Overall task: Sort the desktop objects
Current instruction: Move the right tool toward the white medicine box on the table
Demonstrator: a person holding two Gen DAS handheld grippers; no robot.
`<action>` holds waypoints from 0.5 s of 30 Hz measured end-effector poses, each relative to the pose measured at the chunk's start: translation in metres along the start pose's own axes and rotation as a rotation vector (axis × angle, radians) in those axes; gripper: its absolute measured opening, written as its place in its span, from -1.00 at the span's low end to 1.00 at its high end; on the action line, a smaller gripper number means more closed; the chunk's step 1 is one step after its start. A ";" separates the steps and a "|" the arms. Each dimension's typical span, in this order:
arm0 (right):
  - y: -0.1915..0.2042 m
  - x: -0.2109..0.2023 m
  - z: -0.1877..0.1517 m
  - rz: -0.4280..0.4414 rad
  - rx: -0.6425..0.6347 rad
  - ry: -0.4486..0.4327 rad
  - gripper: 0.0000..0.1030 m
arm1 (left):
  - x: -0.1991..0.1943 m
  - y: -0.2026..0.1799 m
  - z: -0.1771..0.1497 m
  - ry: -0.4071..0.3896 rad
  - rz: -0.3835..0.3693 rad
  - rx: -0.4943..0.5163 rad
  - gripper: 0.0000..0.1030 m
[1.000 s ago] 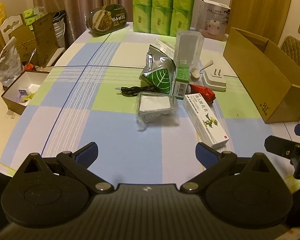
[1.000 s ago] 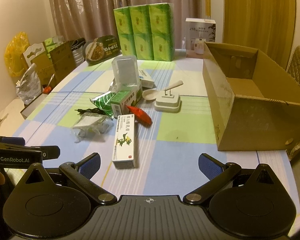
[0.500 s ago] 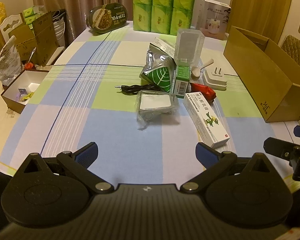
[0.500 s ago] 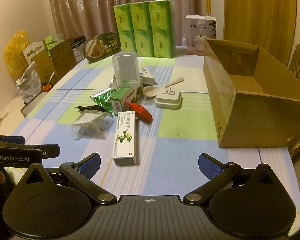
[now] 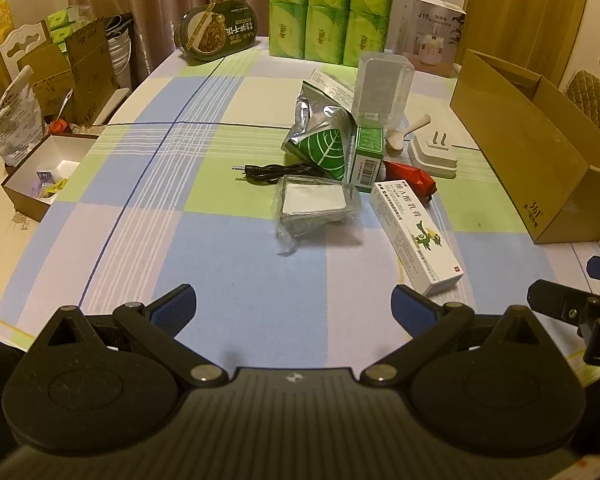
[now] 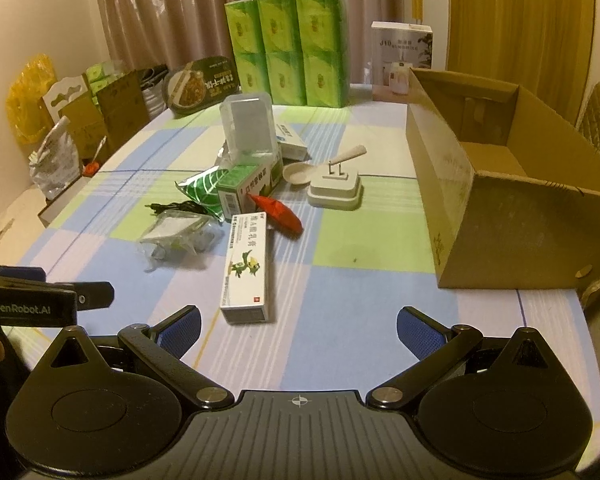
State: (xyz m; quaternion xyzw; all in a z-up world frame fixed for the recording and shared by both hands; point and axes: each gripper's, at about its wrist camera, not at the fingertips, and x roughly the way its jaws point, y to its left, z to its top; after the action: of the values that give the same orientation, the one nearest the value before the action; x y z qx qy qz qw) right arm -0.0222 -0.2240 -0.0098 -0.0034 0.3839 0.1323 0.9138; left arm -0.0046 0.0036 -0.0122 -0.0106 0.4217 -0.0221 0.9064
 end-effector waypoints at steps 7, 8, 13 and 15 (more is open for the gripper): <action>0.006 0.010 0.000 0.021 -0.049 0.028 0.97 | 0.003 0.004 0.002 -0.008 0.000 0.016 0.98; 0.007 0.012 -0.001 0.027 -0.057 0.028 0.97 | 0.004 0.006 0.003 -0.007 0.000 0.018 0.98; 0.008 0.025 -0.001 0.052 -0.077 0.035 0.97 | 0.012 0.015 0.014 -0.005 -0.008 0.020 0.98; 0.009 0.032 0.001 0.059 -0.085 0.044 0.96 | 0.017 0.019 0.019 -0.001 -0.012 0.019 0.98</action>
State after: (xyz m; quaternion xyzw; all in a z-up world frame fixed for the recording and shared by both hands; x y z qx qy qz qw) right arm -0.0024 -0.2081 -0.0306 -0.0337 0.3979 0.1753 0.8999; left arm 0.0210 0.0214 -0.0135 -0.0044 0.4210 -0.0318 0.9065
